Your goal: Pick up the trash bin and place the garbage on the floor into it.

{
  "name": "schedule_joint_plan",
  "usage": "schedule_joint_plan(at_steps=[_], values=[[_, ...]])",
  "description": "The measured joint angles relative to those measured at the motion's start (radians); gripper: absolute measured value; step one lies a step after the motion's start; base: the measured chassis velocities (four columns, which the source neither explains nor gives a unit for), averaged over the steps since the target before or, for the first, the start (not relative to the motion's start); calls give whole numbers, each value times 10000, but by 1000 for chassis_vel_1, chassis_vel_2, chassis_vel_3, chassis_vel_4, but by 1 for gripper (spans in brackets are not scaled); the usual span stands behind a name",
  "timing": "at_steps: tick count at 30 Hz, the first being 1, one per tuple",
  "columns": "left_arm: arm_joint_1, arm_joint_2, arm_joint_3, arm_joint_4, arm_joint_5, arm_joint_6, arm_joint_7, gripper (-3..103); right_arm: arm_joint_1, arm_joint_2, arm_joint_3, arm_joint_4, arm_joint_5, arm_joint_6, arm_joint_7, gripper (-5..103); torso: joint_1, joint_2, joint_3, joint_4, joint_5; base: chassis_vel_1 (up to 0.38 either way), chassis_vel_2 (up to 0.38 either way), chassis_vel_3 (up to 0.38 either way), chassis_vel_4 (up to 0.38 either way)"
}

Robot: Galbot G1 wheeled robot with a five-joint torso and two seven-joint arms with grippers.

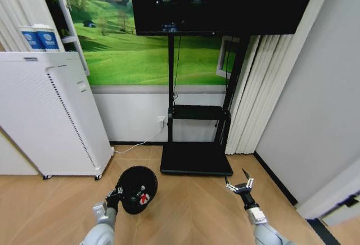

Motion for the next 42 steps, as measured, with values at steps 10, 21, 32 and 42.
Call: schedule_joint_plan(at_steps=[10, 21, 32, 42], values=[[493, -318, -254, -37, 229, -63, 222, 7, 253, 220, -521, -248, -283, -183, 231, 100, -3, -1, -1, 1, -6, 446, -87, -455, 81], [702, -563, -421, 48, 311, -197, 465, 7, 409, 338, -773, -393, -288, -116, 315, 100, 0, -1, 1, 1, 2, 416, 202, -400, -206], [1650, -863, -1045, -116, 715, -367, 648, 7, 320, 533, -740, -440, -263, 158, 176, 100, 4, -2, 2, 8, 0, 178, 136, -161, -177], [2068, -1195, -1309, 286, 1046, -539, 929, 7, 33, 689, -573, -577, -521, 186, 213, 100, 2, -2, 1, 0, -2, -25, -46, 6, 41]])
